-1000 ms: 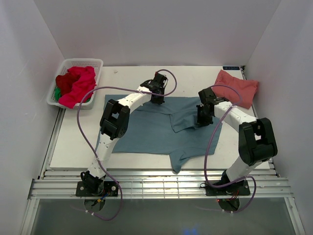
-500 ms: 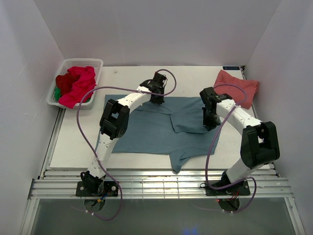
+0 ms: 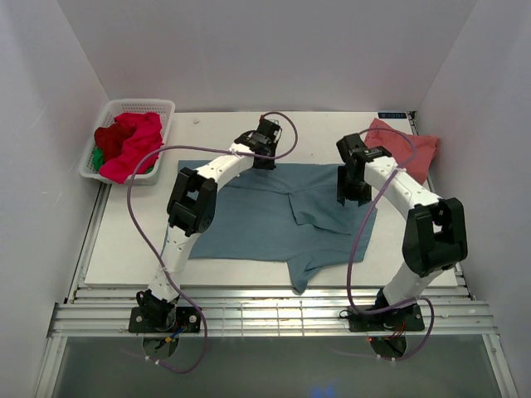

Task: Fold and stack the t-shirts
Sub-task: Fold the flattened tshirt in 1/3 of the way

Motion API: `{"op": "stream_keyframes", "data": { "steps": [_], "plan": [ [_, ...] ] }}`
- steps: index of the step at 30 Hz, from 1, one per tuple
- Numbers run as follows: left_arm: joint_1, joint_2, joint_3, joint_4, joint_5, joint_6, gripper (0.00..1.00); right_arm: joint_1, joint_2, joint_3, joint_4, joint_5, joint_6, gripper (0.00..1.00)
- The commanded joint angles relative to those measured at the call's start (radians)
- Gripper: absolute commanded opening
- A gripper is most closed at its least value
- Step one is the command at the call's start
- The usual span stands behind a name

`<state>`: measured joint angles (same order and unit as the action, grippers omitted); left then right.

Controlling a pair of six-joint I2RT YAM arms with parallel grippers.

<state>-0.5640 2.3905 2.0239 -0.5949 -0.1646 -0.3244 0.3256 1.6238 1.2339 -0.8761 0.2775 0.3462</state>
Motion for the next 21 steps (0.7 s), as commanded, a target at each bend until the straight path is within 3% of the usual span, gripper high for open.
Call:
{"op": "stream_keyframes", "data": {
  "steps": [1, 4, 5, 7, 8, 10, 11, 15, 21],
  "plan": [
    [0.048, -0.189, 0.036, 0.058, -0.139, 0.036, 0.36, 0.001, 0.100, 0.178, 0.095, 0.002, -0.070, 0.53],
    [0.088, -0.258, -0.029, 0.070, -0.240, 0.047, 0.43, -0.008, 0.200, 0.289, 0.129, -0.017, -0.101, 0.53],
    [0.101, -0.273, -0.056, 0.070, -0.260, 0.047, 0.43, -0.014, 0.226, 0.315, 0.135, -0.020, -0.107, 0.47],
    [0.146, -0.315, -0.152, 0.070, -0.312, 0.033, 0.42, -0.033, 0.296, 0.363, 0.154, -0.037, -0.118, 0.30],
    [0.162, -0.323, -0.184, 0.069, -0.331, 0.025, 0.35, -0.039, 0.321, 0.412, 0.157, -0.044, -0.125, 0.09],
    [0.217, -0.343, -0.246, 0.063, -0.366, 0.002, 0.24, -0.060, 0.384, 0.455, 0.176, -0.057, -0.133, 0.08],
    [0.236, -0.359, -0.304, 0.061, -0.371, -0.028, 0.01, -0.066, 0.409, 0.499, 0.177, -0.060, -0.145, 0.08],
    [0.306, -0.373, -0.376, 0.047, -0.323, -0.073, 0.00, -0.103, 0.510, 0.587, 0.177, -0.063, -0.162, 0.08],
    [0.322, -0.294, -0.350, -0.043, -0.277, -0.099, 0.00, -0.158, 0.588, 0.659, 0.210, -0.078, -0.182, 0.08]
  ]
}}
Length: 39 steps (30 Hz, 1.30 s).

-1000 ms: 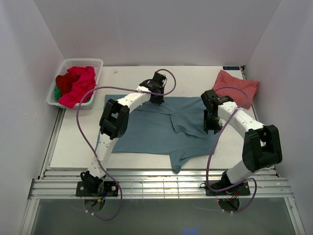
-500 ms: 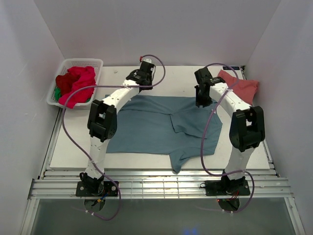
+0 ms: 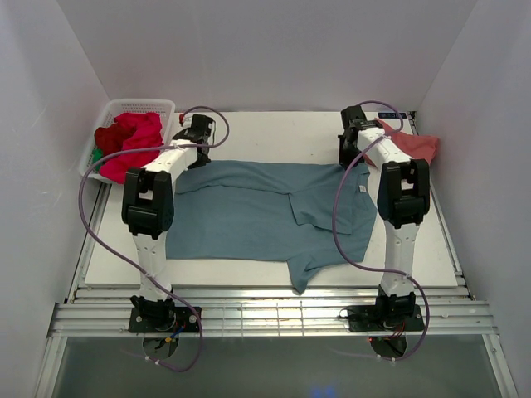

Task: Fold and stack the t-shirts
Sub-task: Fold the flattened tshirt in 1/3 of the way

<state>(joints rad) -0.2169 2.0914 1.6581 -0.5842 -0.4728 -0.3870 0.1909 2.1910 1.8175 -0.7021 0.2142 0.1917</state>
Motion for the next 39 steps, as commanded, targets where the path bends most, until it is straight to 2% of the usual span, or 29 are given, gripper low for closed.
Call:
{"op": "stream_keyframes", "data": {
  "steps": [1, 6, 15, 21, 28, 32, 33, 34, 37, 39],
  "plan": [
    [-0.026, 0.018, 0.015, -0.063, 0.036, -0.041, 0.00, -0.030, 0.032, 0.086, 0.038, -0.016, -0.028, 0.08],
    [-0.010, 0.074, -0.010, -0.103, 0.043, -0.081, 0.00, -0.061, 0.117, 0.144, 0.013, -0.047, -0.029, 0.08],
    [0.109, 0.101, -0.074, -0.063, 0.089, -0.096, 0.00, -0.065, 0.272, 0.245, -0.036, -0.111, -0.018, 0.08],
    [0.148, 0.171, 0.044, -0.058, 0.108, -0.046, 0.00, -0.083, 0.371, 0.422, -0.082, -0.104, -0.003, 0.08],
    [0.154, 0.288, 0.216, -0.031, 0.157, 0.040, 0.00, -0.166, 0.394, 0.448, -0.036, -0.174, 0.038, 0.08],
    [0.154, 0.312, 0.272, 0.032, 0.197, 0.091, 0.00, -0.179, 0.359, 0.376, 0.082, -0.291, -0.006, 0.08],
    [0.154, 0.306, 0.272, 0.050, 0.207, 0.102, 0.00, -0.179, 0.304, 0.338, 0.129, -0.312, -0.017, 0.08],
    [0.152, 0.289, 0.270, 0.069, 0.212, 0.114, 0.00, -0.179, 0.271, 0.241, 0.250, -0.350, -0.020, 0.10],
    [0.152, 0.259, 0.281, 0.115, 0.240, 0.128, 0.00, -0.179, 0.121, 0.131, 0.444, -0.365, -0.023, 0.17],
    [0.149, 0.214, 0.290, 0.127, 0.246, 0.126, 0.00, -0.180, 0.022, 0.080, 0.493, -0.361, -0.031, 0.22]
  ]
}}
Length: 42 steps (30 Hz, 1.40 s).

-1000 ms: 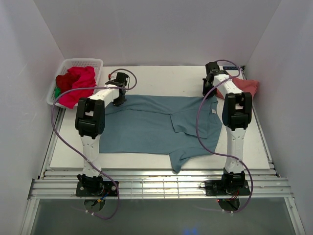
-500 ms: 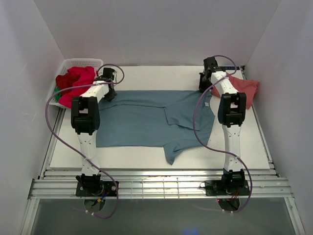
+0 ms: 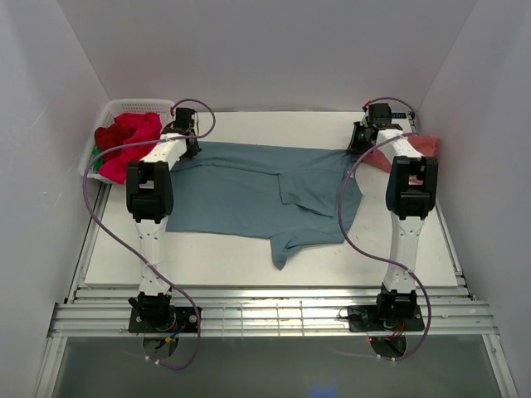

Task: Fold and stack the t-shirts
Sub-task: Fold the flattened tshirt in 1/3 of the way, then grap the side of the flattened tshirt closest away from the robot with both arms

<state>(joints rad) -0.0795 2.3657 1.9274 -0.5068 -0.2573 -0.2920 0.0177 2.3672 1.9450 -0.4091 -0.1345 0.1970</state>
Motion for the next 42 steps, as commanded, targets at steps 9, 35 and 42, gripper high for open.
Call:
{"op": "stream_keyframes", "data": {
  "steps": [9, 35, 42],
  "plan": [
    [-0.040, -0.342, -0.105, 0.038, 0.003, -0.035, 0.45, 0.102, -0.439, -0.167, 0.003, 0.065, -0.116, 0.37],
    [-0.536, -0.456, -0.521, -0.119, 0.128, -0.113, 0.45, 0.560, -0.782, -0.816, -0.393, 0.243, 0.185, 0.37],
    [-0.422, -0.546, -0.645, -0.164, -0.146, -0.219, 0.47, 0.633, -0.847, -0.923, -0.361, 0.173, 0.202, 0.38]
  ]
}}
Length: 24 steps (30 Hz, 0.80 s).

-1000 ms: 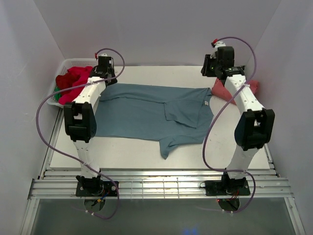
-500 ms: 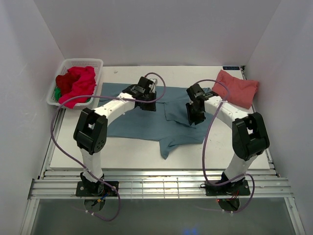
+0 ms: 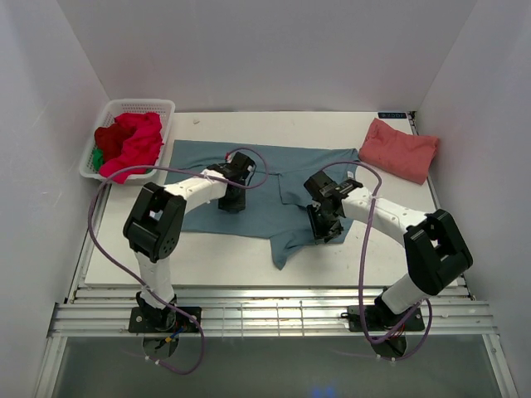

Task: Fold and stack the t-shirts
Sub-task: Grap the side of the flattened tshirt closest away from the robot with both arms

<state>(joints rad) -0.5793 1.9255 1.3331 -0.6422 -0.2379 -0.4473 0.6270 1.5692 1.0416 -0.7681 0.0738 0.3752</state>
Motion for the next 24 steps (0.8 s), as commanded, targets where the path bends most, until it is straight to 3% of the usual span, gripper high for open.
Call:
{"op": "stream_keyframes", "data": {
  "steps": [1, 5, 8, 19, 24],
  "plan": [
    [0.107, -0.146, -0.107, -0.005, -0.167, -0.076, 0.47, 0.028, -0.054, -0.029, 0.001, -0.037, 0.021, 0.38],
    [0.237, -0.251, -0.218, 0.056, -0.182, -0.077, 0.47, 0.049, -0.057, -0.014, 0.027, -0.063, 0.005, 0.38],
    [0.263, -0.316, -0.281, 0.082, -0.239, -0.070, 0.48, 0.071, -0.038, 0.009, 0.041, -0.104, -0.018, 0.38],
    [0.436, -0.381, -0.426, 0.089, -0.287, -0.067, 0.48, 0.120, 0.002, 0.051, 0.055, -0.137, -0.051, 0.38],
    [0.570, -0.401, -0.456, 0.075, -0.290, -0.048, 0.48, 0.154, 0.012, 0.075, 0.050, -0.167, -0.068, 0.39]
  ]
}}
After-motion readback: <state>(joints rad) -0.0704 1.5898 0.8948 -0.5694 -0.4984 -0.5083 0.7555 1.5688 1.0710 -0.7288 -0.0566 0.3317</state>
